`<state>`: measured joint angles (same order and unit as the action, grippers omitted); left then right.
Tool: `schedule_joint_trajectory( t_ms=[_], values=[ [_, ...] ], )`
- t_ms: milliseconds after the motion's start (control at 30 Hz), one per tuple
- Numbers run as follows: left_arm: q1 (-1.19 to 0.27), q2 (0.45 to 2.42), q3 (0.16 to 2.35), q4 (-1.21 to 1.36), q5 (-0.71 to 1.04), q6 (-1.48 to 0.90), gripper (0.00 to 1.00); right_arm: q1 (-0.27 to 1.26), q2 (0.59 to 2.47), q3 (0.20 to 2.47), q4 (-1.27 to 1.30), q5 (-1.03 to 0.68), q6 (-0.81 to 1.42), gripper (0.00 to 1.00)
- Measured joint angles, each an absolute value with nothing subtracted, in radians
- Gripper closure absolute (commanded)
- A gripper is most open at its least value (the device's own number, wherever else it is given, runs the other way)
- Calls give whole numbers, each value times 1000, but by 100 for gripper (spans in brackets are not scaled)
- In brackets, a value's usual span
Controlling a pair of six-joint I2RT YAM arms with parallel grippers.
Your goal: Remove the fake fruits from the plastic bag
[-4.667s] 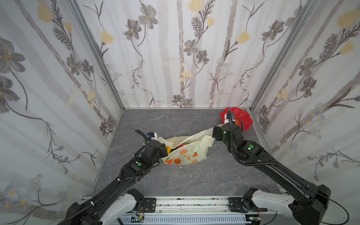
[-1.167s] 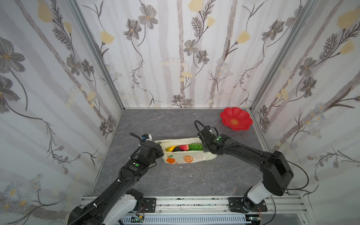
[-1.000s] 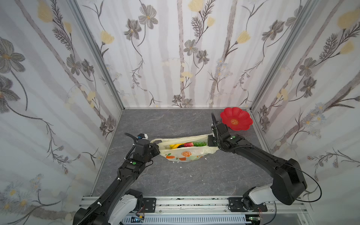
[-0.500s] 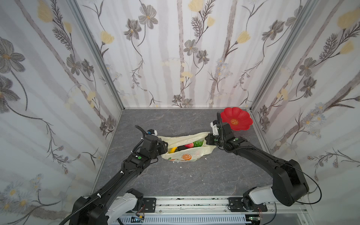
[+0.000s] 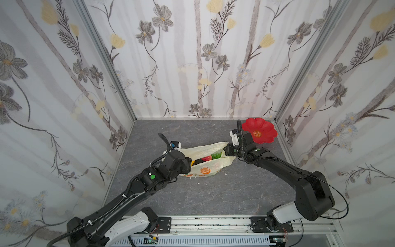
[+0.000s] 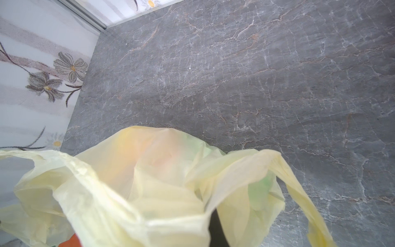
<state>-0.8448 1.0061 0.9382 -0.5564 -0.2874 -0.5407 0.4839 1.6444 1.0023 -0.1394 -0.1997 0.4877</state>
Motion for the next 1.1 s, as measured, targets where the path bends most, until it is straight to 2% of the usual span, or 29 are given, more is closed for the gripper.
schedule_joint_trajectory(
  t_ms=[167,400,833,900,1000,1067,1100],
  values=[
    [-942,1159,1039,-583,-461,-381,21,485,1636,1002,-142,-199,477,100],
    [-946,1351,1093,-593,-522,-179,8,485,1613,995,-142,-199,469,100],
    [-797,1517,1071,-602,-512,-204,11,478,1559,975,-144,-201,451,100],
    [-785,1534,1056,-602,-483,-218,17,471,1559,973,-144,-201,451,100],
    [-759,1556,1037,-601,-442,-249,36,459,1559,974,-142,-202,451,100],
    [-730,1566,1022,-601,-422,-279,59,455,1560,981,-143,-203,451,100],
    [-715,1566,1016,-599,-410,-294,66,452,1563,986,-141,-204,451,100]
  ],
)
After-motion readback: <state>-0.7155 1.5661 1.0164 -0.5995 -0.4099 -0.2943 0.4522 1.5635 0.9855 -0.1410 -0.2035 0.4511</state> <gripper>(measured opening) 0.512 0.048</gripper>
